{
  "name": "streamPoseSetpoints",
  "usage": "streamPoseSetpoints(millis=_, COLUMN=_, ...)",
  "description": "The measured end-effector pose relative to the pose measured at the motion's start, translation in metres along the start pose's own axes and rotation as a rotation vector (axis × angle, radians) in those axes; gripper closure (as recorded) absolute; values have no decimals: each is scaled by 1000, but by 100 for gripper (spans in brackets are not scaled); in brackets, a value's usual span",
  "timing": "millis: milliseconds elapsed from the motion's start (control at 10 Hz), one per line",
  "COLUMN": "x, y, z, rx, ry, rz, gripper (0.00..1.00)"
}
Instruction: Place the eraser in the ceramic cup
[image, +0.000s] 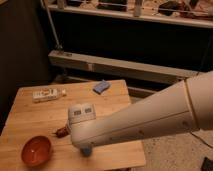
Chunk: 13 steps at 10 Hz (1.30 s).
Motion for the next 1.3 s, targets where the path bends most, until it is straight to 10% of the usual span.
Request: streamPoseSetpoints(millis=1300, x=3, y=-5, z=0, rx=-20, ry=8, rz=15, gripper=22)
